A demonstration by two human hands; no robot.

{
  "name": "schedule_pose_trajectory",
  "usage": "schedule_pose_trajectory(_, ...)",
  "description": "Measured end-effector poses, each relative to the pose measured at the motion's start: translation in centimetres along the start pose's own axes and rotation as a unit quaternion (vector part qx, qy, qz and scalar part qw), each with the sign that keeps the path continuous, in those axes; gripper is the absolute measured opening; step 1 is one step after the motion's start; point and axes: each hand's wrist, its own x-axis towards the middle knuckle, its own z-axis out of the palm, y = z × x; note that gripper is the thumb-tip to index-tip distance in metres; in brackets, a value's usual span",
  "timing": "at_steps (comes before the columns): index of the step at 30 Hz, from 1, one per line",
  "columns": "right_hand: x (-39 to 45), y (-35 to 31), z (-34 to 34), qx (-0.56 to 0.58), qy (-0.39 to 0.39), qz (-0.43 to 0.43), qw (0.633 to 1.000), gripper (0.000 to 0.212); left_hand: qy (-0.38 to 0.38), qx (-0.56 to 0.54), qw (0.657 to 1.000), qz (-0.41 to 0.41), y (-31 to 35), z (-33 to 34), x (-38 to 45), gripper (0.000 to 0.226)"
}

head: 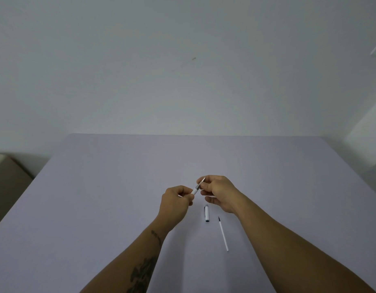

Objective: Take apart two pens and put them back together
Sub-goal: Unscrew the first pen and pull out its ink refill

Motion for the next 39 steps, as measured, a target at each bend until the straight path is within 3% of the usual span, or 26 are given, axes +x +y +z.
schedule_pose_trajectory(9,-0.14,0.19,-0.15,0.019,0.005,0.0,1.0,0.009,-0.033,0.0,0.999,-0.007,0.02,-0.27,-0.1,0.015)
schedule_pose_trajectory(14,-0.39,-0.09,-0.32,0.01,-0.005,0.002,1.0,0.02,-0.065,-0.001,0.998,-0.005,0.15,-0.6,-0.2,0.02)
schedule_pose_trajectory(23,-0.55,0.14,-0.42,0.032,-0.011,0.003,0.999,0.009,-0.073,-0.008,0.997,-0.003,0.52,-0.73,-0.23,0.021)
schedule_pose_trajectory(28,-0.78,-0.06,-0.57,0.022,-0.022,0.002,1.0,0.02,-0.079,-0.007,0.997,-0.006,0.32,-0.71,-0.28,0.022)
schedule_pose_trajectory(35,-0.86,0.56,-0.4,0.036,-0.007,0.004,0.999,0.008,-0.073,-0.006,0.997,-0.003,0.08,-0.48,-0.34,0.024)
schedule_pose_trajectory(39,-0.96,0.41,-0.52,0.023,-0.008,0.0,1.0,0.015,-0.073,-0.004,0.997,-0.004,-0.07,-0.34,-0.36,0.023)
